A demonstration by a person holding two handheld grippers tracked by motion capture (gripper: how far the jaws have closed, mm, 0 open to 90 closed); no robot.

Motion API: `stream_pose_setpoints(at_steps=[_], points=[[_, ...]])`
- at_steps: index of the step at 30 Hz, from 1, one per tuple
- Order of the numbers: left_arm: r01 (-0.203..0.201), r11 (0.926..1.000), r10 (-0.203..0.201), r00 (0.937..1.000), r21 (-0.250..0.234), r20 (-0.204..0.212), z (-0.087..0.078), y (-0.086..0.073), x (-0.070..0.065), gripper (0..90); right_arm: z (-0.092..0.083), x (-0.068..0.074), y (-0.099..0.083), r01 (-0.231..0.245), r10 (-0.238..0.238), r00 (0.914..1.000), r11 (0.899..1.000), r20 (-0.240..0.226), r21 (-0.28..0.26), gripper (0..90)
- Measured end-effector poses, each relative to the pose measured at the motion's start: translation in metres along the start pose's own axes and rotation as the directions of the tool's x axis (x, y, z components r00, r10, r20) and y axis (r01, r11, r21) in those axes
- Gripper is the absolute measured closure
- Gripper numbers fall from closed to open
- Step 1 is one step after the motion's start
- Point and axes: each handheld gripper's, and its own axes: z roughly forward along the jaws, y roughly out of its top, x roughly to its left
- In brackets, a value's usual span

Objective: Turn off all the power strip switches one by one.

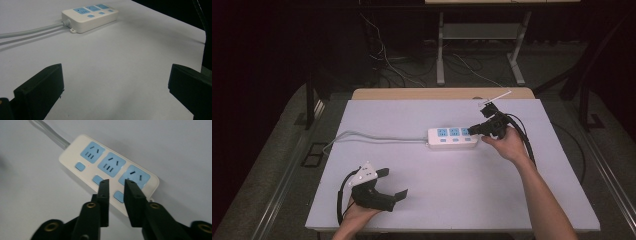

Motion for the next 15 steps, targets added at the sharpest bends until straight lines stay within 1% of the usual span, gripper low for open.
stream_pose_setpoints(at_steps=[3,6,9,15], points=[[0.001,1.0000,-0.001,1.0000,-0.001,-0.001,0.000,0.000,0.000,0.0,0.001,-0.003,0.000,-0.009,0.009,0.9997,1.000,-0.021,-0.029,89.8],[0.003,1.0000,-0.003,1.0000,-0.003,-0.003,-0.001,0.000,0.001,0.0,0.002,-0.004,0.000,-0.027,0.025,0.9989,0.998,-0.041,-0.056,90.0],[0.003,1.0000,-0.003,1.0000,-0.005,-0.004,-0.001,0.000,0.001,0.0,0.006,-0.006,0.000,-0.041,0.038,0.9976,0.997,-0.059,-0.061,90.0],[0.002,0.9999,-0.002,0.9999,-0.012,-0.013,-0.002,0.000,0.002,0.0,0.011,-0.011,0.000,-0.070,0.064,0.9948,0.995,-0.079,-0.066,90.0]])
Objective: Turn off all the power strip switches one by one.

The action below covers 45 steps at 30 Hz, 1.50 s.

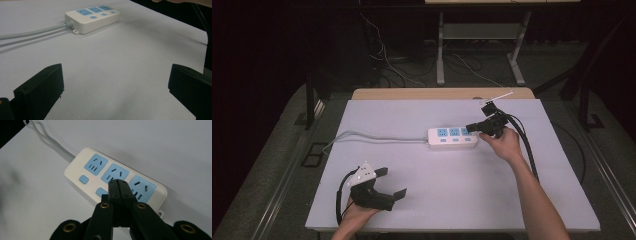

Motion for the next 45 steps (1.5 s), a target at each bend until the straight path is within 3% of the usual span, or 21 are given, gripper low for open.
stream_pose_setpoints(at_steps=[13,24,26,30,32,45], points=[[-0.002,1.0000,0.002,1.0000,0.002,-0.002,0.000,0.000,0.001,0.0,0.016,-0.009,-0.012,-0.018,0.018,0.9998,0.998,0.000,0.068,90.0],[-0.001,1.0000,0.001,1.0000,0.003,-0.004,0.000,0.000,0.001,0.0,0.023,-0.015,-0.019,-0.050,0.050,0.9987,0.997,-0.010,0.057,90.0],[-0.001,1.0000,0.001,1.0000,0.003,-0.004,0.000,0.000,0.001,0.0,0.024,-0.013,-0.019,-0.026,0.026,0.9997,0.998,0.002,0.053,90.0],[-0.002,1.0000,0.002,1.0000,0.003,-0.004,0.000,0.000,0.001,0.0,0.024,-0.012,-0.018,-0.024,0.023,0.9997,0.998,0.006,0.060,89.9],[-0.003,1.0000,0.003,1.0000,0.005,-0.003,0.000,0.000,0.000,0.0,0.024,-0.010,-0.019,0.004,-0.006,0.9998,0.998,0.019,0.055,90.0],[-0.011,0.9999,0.011,0.9999,0.009,-0.001,0.000,0.000,-0.001,0.0,0.028,-0.005,-0.022,0.041,-0.041,0.9990,0.998,0.016,0.045,90.0]])
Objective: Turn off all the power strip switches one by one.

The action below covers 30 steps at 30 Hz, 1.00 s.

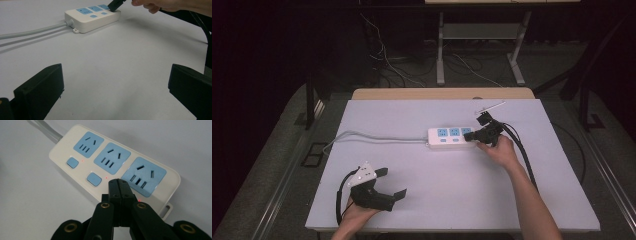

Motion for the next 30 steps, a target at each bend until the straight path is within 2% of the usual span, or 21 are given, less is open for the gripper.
stream_pose_setpoints(at_steps=[2,6,11,14,16,19,21,25,26,27,28,30], points=[[0.000,1.0000,0.000,1.0000,-0.002,0.001,0.000,0.000,-0.001,0.0,0.001,0.004,0.001,0.028,-0.028,0.9992,1.000,0.029,-0.002,90.0],[0.002,1.0000,-0.002,1.0000,0.000,0.000,0.000,0.000,0.001,0.0,0.001,0.005,0.002,0.036,-0.036,0.9987,0.999,0.037,0.004,90.0],[0.002,1.0000,-0.002,1.0000,0.000,0.000,0.000,0.000,0.000,0.0,0.001,0.003,0.001,0.020,-0.020,0.9996,1.000,0.021,-0.004,90.0],[0.002,1.0000,-0.002,1.0000,0.001,-0.001,0.000,0.000,0.001,0.0,0.001,0.002,0.001,0.029,-0.029,0.9994,1.000,0.018,-0.003,90.0],[0.002,1.0000,-0.002,1.0000,0.001,0.000,0.000,0.000,0.001,0.0,0.001,0.000,0.000,0.009,-0.009,1.0000,1.000,0.002,-0.007,90.0],[0.001,1.0000,-0.001,1.0000,0.002,0.000,0.000,0.000,0.001,0.0,0.000,-0.001,0.000,0.003,-0.003,0.9999,1.000,-0.010,-0.010,90.0],[0.002,1.0000,-0.002,1.0000,0.004,0.000,0.000,-0.001,0.002,0.0,0.000,-0.001,-0.001,0.012,-0.012,0.9999,1.000,-0.010,-0.013,90.0],[0.001,1.0000,-0.001,1.0000,0.007,0.001,0.000,-0.001,0.002,0.0,-0.001,-0.002,-0.001,-0.001,0.001,0.9999,1.000,-0.015,-0.005,90.0],[0.001,1.0000,-0.001,1.0000,0.007,0.001,0.000,-0.001,0.002,0.0,-0.005,0.000,0.000,0.016,-0.016,0.9997,1.000,-0.018,-0.015,90.0],[0.001,1.0000,-0.001,1.0000,0.007,0.001,0.000,-0.001,0.002,0.0,-0.005,0.000,0.000,0.016,-0.016,0.9997,1.000,-0.018,-0.015,90.0],[0.001,1.0000,-0.001,1.0000,0.006,0.001,0.000,-0.001,0.002,0.0,-0.007,0.001,0.001,0.017,-0.017,0.9998,1.000,0.001,-0.009,90.0],[0.003,1.0000,-0.003,1.0000,0.007,0.001,0.000,-0.001,0.002,0.0,-0.009,0.001,0.000,0.029,-0.029,0.9996,1.000,-0.002,-0.004,90.0]])
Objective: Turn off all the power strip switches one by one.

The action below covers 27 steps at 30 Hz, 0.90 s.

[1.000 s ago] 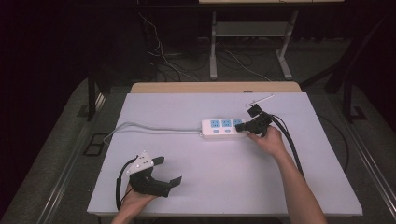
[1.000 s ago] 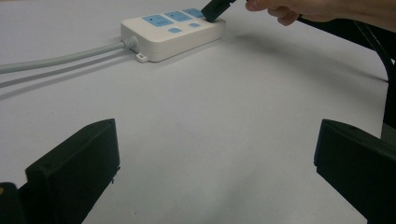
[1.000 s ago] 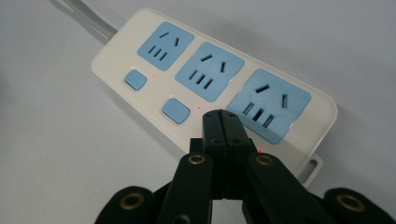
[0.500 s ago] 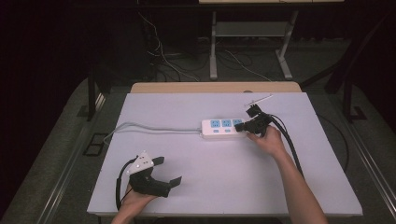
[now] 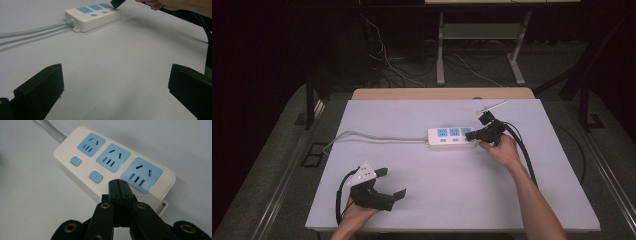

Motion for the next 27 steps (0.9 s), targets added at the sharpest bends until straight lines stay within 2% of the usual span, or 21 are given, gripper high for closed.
stream_pose_setpoints(at_steps=[1,5,13,27], points=[[0.000,1.0000,0.000,1.0000,0.001,0.000,0.000,0.000,0.000,0.0,-0.003,-0.001,0.000,-0.006,0.006,0.9999,1.000,-0.014,-0.005,90.0],[0.000,1.0000,0.000,1.0000,0.002,0.001,0.000,0.000,0.000,0.0,-0.010,-0.001,0.002,0.001,-0.001,0.9998,1.000,-0.018,-0.021,90.0],[-0.001,1.0000,0.001,1.0000,0.001,0.001,0.000,0.000,0.000,0.0,-0.021,0.001,0.008,0.016,-0.016,0.9998,1.000,-0.008,-0.017,90.0],[-0.001,1.0000,0.001,1.0000,0.001,0.001,0.000,0.000,0.000,0.0,-0.023,0.019,0.032,0.078,-0.078,0.9970,0.997,0.001,0.003,90.0]])
